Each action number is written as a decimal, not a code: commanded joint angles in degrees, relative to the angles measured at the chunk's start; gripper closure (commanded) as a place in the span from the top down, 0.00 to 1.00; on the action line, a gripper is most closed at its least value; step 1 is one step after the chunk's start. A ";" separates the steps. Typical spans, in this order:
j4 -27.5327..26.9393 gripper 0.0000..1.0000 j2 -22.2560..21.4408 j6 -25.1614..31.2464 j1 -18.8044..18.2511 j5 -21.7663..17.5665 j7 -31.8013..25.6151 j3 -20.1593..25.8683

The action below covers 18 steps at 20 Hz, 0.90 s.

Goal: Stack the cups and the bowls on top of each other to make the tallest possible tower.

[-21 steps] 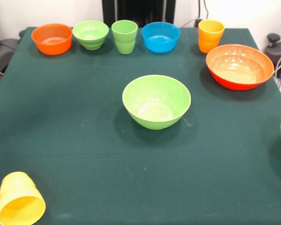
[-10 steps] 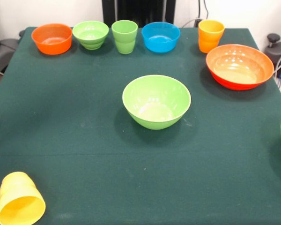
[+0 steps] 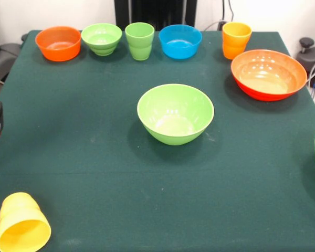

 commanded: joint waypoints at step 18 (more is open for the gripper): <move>7.72 0.00 2.46 -1.93 4.39 -1.60 -4.76 13.74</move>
